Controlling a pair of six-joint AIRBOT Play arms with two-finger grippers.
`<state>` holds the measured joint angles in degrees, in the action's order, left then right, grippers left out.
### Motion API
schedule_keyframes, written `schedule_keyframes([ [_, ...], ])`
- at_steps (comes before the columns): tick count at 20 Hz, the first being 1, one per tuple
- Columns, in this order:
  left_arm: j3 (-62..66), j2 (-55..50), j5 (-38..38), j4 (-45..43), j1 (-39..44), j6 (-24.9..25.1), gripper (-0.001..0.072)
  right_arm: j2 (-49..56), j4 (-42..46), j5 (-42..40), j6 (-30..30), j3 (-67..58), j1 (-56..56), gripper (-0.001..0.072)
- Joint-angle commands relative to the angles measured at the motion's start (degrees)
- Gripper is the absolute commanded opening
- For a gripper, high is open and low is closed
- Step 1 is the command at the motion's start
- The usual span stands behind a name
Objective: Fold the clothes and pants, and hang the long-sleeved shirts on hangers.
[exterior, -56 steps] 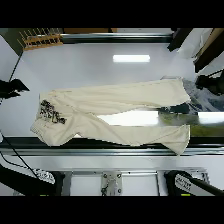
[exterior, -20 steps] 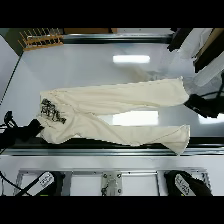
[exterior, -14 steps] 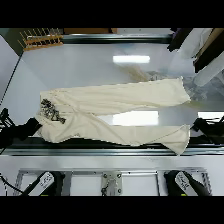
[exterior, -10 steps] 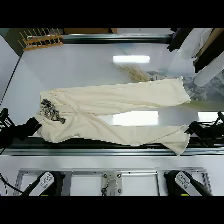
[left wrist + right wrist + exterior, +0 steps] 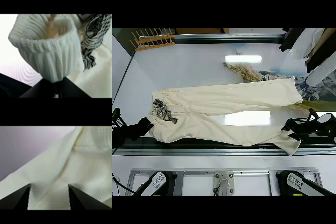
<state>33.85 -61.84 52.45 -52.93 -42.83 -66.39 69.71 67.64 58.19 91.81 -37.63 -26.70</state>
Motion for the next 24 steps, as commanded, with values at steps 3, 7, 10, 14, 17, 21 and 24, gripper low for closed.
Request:
schedule_keyframes([
  [3,0.1,0.0,-0.3,0.0,0.0,0.0,0.002,1.2,-1.3,-7.5,-0.1,-1.1,4.7,0.0099],
  [7,3.8,0.0,1.6,0.1,0.0,0.0,0.002,1.6,0.1,-6.8,-0.1,-14.0,4.9,0.0016],
  [10,8.4,0.0,4.0,0.2,0.4,0.0,0.002,4.9,0.5,-4.4,-0.1,-26.4,5.3,0.0017],
  [14,9.7,0.0,3.0,0.0,5.1,0.0,0.002,10.4,-0.8,-4.2,-0.1,-33.9,7.3,0.0463],
  [17,9.7,0.0,2.1,0.0,7.5,0.0,0.002,10.5,-0.4,-2.4,-0.1,-35.0,6.0,0.0591],
  [21,9.7,0.0,2.3,-0.1,7.6,0.0,0.002,7.4,13.0,9.0,1.2,-27.3,0.3,0.0591],
  [24,9.7,0.0,2.2,-0.1,7.6,0.0,0.002,3.7,10.5,6.6,1.7,-14.8,-6.9,0.0591],
])
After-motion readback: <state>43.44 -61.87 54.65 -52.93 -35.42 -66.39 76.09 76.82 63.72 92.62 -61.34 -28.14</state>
